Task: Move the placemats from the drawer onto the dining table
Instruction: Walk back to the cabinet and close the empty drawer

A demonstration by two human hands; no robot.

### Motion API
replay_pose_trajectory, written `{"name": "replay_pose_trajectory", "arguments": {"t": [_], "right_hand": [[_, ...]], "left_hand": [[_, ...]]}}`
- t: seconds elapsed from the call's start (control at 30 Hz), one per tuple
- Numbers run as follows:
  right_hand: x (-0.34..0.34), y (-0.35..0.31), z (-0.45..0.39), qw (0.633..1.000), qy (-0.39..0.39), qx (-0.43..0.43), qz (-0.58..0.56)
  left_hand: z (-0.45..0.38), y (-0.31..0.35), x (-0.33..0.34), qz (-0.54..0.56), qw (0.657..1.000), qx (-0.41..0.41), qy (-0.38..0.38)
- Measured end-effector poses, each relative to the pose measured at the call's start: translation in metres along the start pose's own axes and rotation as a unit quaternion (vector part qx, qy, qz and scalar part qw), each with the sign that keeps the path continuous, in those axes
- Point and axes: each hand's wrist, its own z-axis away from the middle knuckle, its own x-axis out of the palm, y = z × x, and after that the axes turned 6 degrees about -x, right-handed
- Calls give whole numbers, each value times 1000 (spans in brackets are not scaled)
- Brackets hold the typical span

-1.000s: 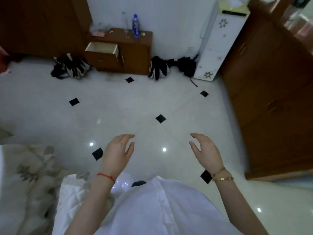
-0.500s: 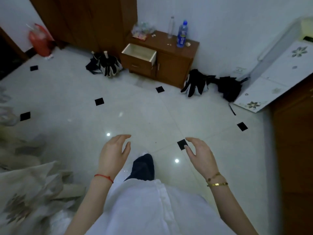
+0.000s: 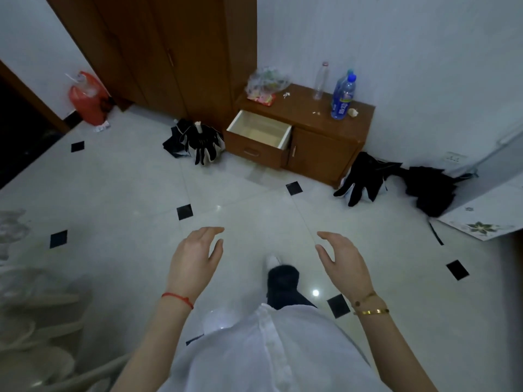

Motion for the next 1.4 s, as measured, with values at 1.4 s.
{"name": "replay_pose_trajectory", "arguments": {"t": [1.4], "right_hand": [[102, -27, -667, 987, 61, 148, -17]], "left_hand": [[-777, -94, 33, 23, 972, 205, -115]]}}
